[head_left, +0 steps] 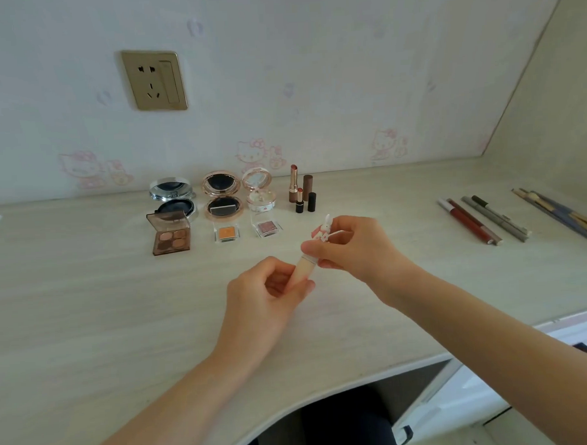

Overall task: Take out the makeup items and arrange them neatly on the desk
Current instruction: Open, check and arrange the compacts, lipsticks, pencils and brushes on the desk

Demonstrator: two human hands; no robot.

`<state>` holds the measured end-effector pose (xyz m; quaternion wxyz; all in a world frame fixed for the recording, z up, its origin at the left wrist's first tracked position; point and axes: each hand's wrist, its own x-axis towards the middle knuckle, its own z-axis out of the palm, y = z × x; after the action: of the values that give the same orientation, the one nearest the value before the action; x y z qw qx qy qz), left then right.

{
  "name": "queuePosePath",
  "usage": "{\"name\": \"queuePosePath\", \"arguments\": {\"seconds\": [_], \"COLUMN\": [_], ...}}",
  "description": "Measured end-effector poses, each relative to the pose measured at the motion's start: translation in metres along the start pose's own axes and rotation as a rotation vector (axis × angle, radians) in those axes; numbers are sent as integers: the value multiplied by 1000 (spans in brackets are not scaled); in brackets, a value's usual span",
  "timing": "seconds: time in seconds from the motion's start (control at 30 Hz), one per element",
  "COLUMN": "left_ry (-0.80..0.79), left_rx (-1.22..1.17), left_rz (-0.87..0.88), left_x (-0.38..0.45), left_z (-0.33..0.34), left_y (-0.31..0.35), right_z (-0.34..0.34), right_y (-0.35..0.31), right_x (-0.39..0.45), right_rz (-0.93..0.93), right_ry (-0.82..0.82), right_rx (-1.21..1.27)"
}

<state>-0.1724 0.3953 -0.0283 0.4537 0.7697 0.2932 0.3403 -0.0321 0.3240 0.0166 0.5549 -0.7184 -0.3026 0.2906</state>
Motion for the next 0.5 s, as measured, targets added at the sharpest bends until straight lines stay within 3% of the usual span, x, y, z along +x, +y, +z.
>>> {"name": "queuePosePath", "arguments": {"seconds": [0.3, 0.5], "left_ry": [-132, -69], "left_rx": [-120, -116], "left_rz": [-155, -146], "left_x": [5, 3], "left_z": [-2, 2], "left_y": [-2, -2], "right_z": [-13, -13], "right_y": [-12, -9], "right_x": [4, 6], "right_rz": [43, 55], "right_ry": [-199, -270], "right_rx": [124, 185]}}
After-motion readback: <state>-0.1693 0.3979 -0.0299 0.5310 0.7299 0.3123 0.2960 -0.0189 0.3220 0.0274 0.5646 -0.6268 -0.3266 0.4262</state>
